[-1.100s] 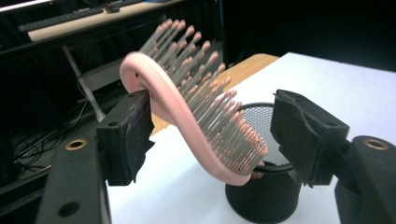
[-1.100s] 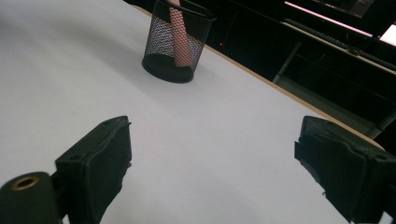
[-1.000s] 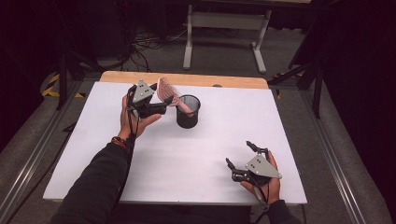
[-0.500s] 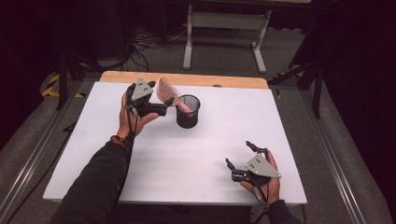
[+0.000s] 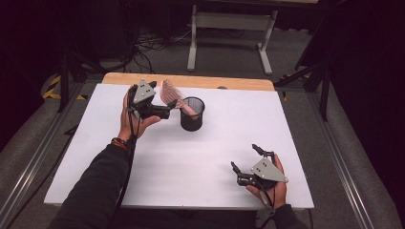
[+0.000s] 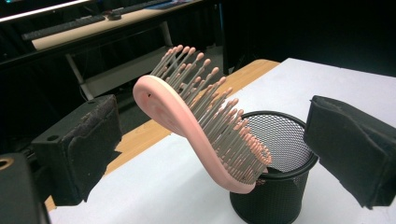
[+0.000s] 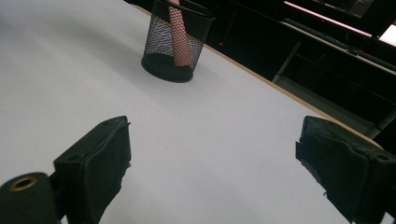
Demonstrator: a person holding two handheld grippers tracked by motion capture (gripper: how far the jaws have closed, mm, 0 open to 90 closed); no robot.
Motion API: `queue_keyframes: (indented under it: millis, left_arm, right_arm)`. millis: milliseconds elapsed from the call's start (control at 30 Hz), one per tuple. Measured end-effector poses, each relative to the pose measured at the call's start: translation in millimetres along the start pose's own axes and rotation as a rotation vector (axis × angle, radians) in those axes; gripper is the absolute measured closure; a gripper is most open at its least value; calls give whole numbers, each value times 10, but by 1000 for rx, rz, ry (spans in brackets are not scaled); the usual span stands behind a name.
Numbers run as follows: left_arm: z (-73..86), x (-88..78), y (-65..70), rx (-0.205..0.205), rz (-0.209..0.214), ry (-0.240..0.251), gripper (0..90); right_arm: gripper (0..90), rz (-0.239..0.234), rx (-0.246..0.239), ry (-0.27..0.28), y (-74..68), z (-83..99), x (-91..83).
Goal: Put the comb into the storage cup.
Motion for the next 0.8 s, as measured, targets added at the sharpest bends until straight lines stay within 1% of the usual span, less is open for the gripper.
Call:
queue_keyframes:
  millis: [33,233,267,367,400,467,533,800]
  left_arm:
    - [4,-8,-7,0,9,-2,52]
    - [-1,-61,-34,9,14,7,50]
    - [5,-79,-49,17,11,0,51]
    - [15,-114,-67,20,17,0,51]
    - [17,-123,-71,25,11,-2,51]
    - [19,-143,-80,31,14,-7,59]
    - [18,-154,-89,34,2,-13,62]
    - [11,-214,-100,49,-1,-15,62]
  right_arm:
    - [104,1,0,1,0,-2,-1]
    - [104,-1,5,11,1,-6,-6]
    - [104,-1,5,10,3,-5,-5]
    - [105,2,8,7,7,1,-3]
    - [104,2,8,7,8,0,-4]
    - [105,2,8,6,6,-1,-1]
    - [104,2,6,3,3,0,1]
    - [104,2,5,2,4,1,2]
Point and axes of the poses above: each handheld gripper's, and its own axes: x roughly forward along the jaws, z roughly out of its underside, y roughly to its right, the point moved 4 cm from there along x, roughly forward along the jaws, and after that the axes turned 5 degrees about -y, right-handed, at the moved point
